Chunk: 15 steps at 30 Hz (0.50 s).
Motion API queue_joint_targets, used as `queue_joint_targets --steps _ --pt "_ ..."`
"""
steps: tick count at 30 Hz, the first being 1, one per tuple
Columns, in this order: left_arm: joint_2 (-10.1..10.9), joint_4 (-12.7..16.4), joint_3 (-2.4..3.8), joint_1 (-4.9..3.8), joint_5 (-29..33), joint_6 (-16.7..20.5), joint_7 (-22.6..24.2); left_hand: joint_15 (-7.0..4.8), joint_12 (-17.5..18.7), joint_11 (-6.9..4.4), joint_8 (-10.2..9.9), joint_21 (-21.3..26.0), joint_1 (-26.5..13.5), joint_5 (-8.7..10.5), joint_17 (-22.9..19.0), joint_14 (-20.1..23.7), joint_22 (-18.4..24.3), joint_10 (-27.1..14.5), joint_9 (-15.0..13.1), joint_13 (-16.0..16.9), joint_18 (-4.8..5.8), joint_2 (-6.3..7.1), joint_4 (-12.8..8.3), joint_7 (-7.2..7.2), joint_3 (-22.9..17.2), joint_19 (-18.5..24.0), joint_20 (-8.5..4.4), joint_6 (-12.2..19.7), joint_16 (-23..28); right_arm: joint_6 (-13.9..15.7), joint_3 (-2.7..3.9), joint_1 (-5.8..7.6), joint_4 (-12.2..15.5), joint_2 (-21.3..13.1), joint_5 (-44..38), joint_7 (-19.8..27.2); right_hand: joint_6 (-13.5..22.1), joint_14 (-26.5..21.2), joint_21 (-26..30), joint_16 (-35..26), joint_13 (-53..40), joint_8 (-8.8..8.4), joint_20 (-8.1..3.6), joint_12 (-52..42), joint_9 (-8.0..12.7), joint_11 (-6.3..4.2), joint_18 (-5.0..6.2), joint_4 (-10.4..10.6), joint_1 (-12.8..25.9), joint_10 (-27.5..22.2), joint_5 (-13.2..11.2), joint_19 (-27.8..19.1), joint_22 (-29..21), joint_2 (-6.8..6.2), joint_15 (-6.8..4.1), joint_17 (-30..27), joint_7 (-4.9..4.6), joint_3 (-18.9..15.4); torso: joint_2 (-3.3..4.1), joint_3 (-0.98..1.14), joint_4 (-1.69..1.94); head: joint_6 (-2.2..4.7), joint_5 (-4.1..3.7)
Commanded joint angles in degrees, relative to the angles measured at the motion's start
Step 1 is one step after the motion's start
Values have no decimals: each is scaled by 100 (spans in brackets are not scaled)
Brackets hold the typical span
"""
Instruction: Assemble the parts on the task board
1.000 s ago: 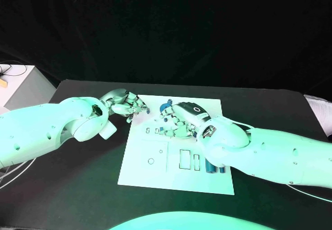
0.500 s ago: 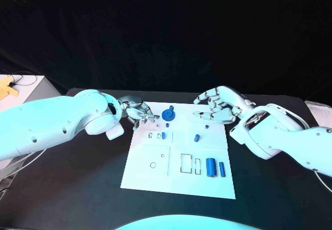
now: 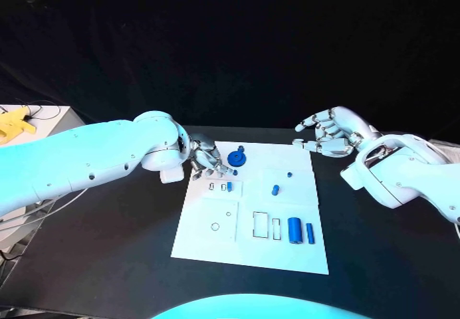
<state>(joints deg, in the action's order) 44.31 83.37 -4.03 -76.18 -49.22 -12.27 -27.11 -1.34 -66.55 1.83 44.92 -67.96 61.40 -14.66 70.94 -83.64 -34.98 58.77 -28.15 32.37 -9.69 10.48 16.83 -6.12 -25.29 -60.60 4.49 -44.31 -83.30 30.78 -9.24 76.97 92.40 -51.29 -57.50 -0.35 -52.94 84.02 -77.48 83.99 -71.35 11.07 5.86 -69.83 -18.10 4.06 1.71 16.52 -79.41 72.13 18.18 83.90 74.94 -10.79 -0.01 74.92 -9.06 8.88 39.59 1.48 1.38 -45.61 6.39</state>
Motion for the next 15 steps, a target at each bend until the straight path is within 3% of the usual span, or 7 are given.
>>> queue_joint_targets --steps 1,8,15 --pt "-176 -198 -35 -58 -161 -623 -189 -28 26 15 30 36 -108 28 22 -14 1 -61 -31 -25 -4 6 7 -5 89 -11 -26 73 14 -197 7 16 -47 4 188 -34 54 334 36 -32 10 30 -16 28 8 17 75 6 30 -51 32 202 1146 -47 -9 772 5 25 -3 12 10 -27 10" --pt "-512 -507 -107 -106 -150 -799 -233 -25 18 19 29 36 -200 42 48 -21 -11 -58 -57 -2 0 -8 8 -7 166 -25 -23 92 4 -217 11 33 -100 22 199 -82 66 332 49 -34 12 31 -13 28 10 20 77 12 44 -54 41 198 1142 -46 -6 770 2 27 12 0 0 -7 3" --pt "-672 -690 -136 -114 -166 -880 -252 -24 23 20 29 28 -215 45 44 -18 -30 -67 -62 -14 4 -14 8 -7 177 -36 -22 95 5 -298 12 38 -128 30 242 -79 75 326 65 -45 19 32 -12 35 11 23 80 13 53 -62 54 193 1138 -45 -4 759 0 30 14 -12 0 -14 -33"
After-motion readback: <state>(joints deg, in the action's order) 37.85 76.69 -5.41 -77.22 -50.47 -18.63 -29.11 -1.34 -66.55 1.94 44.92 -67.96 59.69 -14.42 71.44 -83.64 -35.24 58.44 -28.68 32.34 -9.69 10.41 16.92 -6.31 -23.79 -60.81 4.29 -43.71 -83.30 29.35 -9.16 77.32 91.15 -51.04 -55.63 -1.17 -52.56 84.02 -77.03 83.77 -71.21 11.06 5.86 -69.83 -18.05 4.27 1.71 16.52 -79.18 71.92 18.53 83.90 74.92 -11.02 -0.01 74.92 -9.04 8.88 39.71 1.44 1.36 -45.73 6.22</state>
